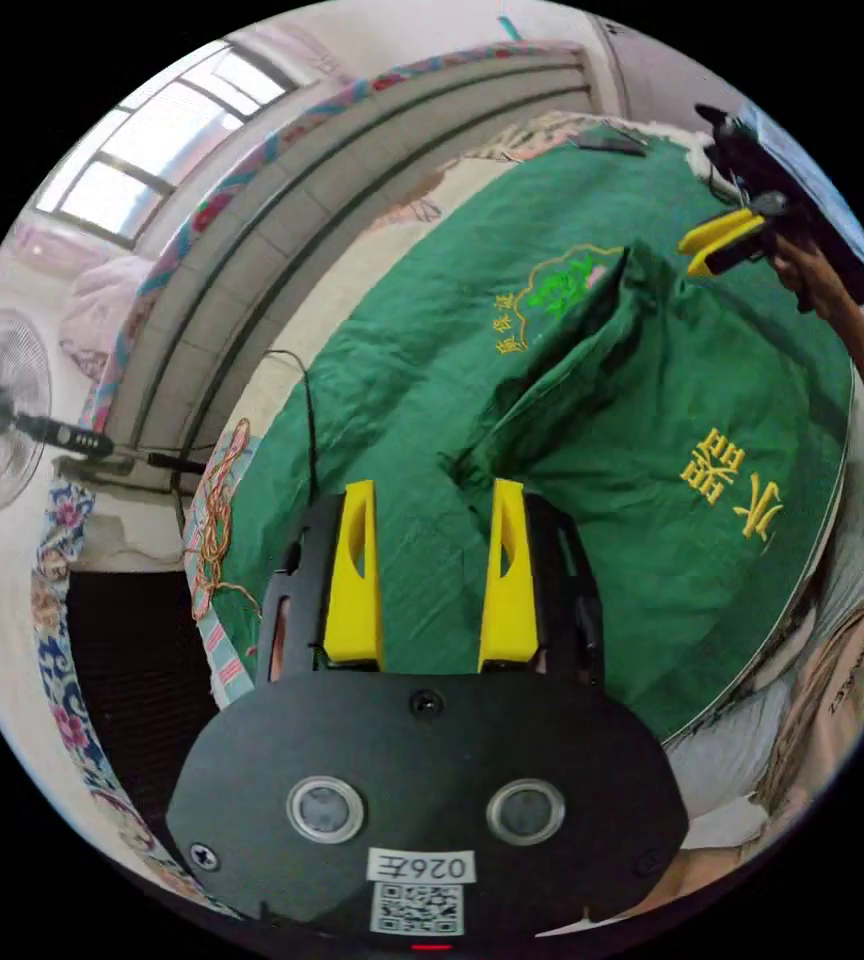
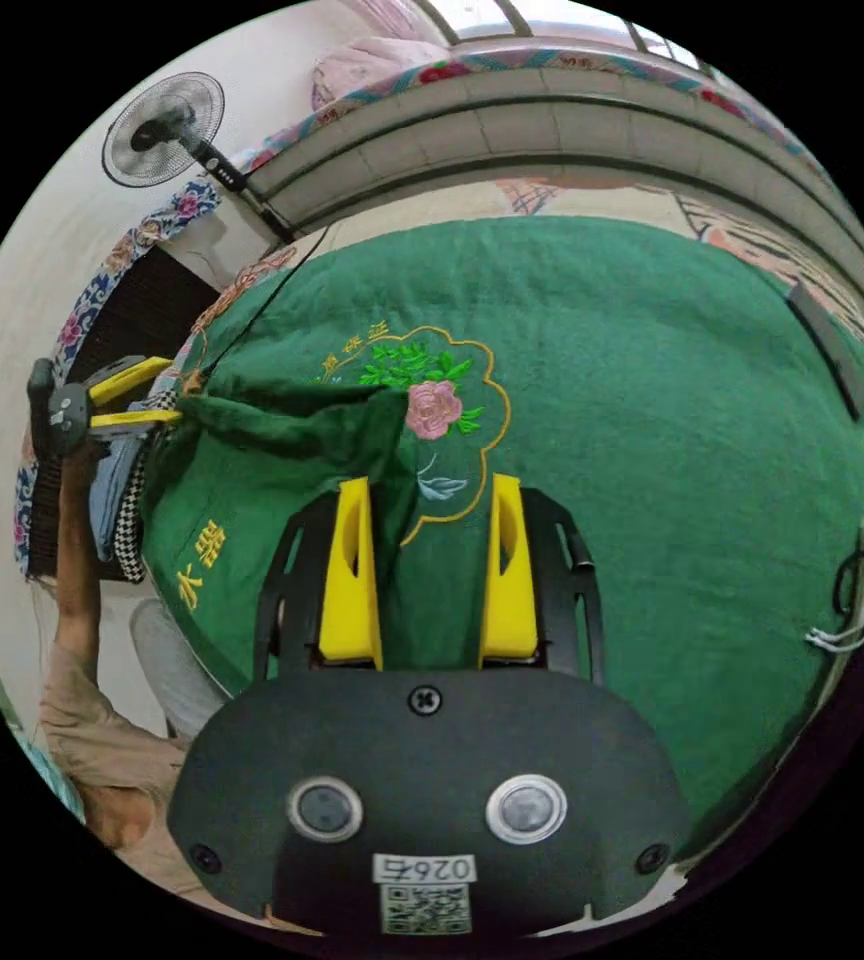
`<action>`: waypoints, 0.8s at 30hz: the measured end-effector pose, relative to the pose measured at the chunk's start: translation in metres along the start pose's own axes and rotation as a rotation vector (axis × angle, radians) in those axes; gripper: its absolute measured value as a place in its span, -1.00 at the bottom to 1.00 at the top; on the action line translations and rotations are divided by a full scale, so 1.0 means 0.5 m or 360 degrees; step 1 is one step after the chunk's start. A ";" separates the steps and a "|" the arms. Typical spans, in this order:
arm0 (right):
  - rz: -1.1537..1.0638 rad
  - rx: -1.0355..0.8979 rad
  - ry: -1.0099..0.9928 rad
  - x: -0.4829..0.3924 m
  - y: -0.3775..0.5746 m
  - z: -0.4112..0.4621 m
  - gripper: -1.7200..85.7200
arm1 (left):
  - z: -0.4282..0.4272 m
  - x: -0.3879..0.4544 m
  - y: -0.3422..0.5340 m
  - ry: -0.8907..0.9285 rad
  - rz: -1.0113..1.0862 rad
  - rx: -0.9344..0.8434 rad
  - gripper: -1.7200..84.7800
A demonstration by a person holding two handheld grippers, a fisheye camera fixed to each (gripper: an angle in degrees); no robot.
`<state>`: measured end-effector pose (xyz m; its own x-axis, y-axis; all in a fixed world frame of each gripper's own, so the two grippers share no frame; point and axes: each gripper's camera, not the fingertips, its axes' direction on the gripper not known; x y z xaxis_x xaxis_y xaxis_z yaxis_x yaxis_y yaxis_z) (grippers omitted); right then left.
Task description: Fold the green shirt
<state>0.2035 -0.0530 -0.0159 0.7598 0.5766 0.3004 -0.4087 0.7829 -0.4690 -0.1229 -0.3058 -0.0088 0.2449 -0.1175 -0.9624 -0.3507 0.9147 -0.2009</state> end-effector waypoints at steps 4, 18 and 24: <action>-0.0217 0.0208 -0.0075 -0.076 0.055 -0.047 -0.77 | -0.112 -0.021 0.110 0.0126 -0.0174 0.0290 -0.79; -0.0225 0.0153 -0.0291 -0.081 0.199 0.047 -0.98 | 0.038 -0.014 0.170 -0.0525 -0.0180 -0.0249 -0.98; -0.0369 0.0274 -0.0071 -0.128 0.103 0.048 -0.98 | -0.120 -0.052 0.106 0.0027 -0.0323 0.0397 -0.98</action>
<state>0.1218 -0.0438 -0.0394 0.8216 0.3846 0.4209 -0.3095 0.9208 -0.2372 -0.2023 -0.2774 -0.0054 0.2715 -0.3117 -0.9106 -0.0633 0.9383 -0.3401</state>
